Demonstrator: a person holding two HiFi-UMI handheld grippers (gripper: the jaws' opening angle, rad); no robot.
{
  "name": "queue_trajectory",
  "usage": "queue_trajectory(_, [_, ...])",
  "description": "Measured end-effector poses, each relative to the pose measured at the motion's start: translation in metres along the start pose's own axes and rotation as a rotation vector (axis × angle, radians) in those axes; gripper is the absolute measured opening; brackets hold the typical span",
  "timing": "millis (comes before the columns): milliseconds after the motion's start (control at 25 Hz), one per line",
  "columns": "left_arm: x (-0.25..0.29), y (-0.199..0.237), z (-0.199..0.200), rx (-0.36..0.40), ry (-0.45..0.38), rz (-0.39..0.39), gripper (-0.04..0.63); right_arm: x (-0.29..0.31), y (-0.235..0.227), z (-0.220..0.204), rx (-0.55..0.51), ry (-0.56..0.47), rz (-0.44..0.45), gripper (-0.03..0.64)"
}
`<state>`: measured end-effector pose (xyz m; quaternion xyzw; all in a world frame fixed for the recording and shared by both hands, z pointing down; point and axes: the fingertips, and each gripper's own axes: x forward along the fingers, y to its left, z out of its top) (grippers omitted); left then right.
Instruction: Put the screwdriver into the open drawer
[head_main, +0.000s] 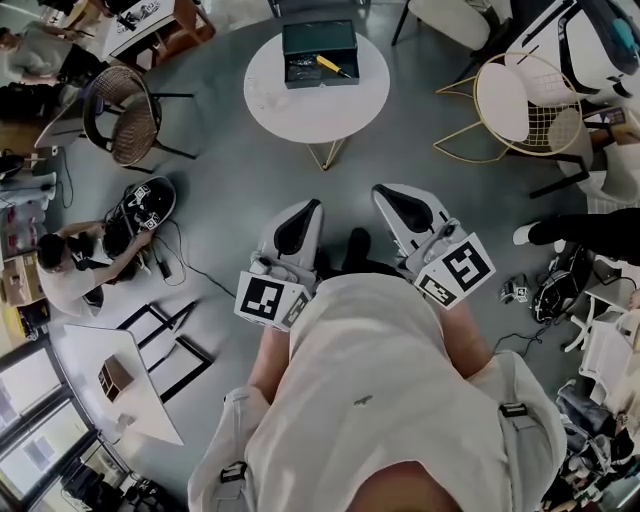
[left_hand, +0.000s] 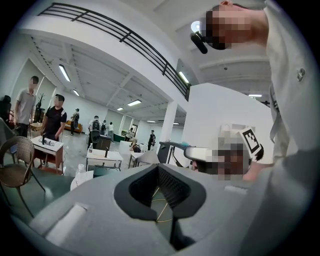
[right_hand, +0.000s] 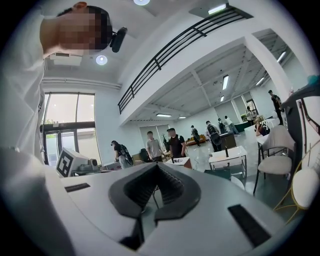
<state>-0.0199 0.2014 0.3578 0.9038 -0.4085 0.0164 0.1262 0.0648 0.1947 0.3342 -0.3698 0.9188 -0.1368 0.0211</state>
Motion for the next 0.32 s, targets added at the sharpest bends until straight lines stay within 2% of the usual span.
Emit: queue_trajectory(320, [0.0001, -0.0051, -0.0042, -0.002, 0.007, 0.003, 0.011, -0.0053, -0.0019, -0.0042, -0.011, 0.011, -0.007, 0.005])
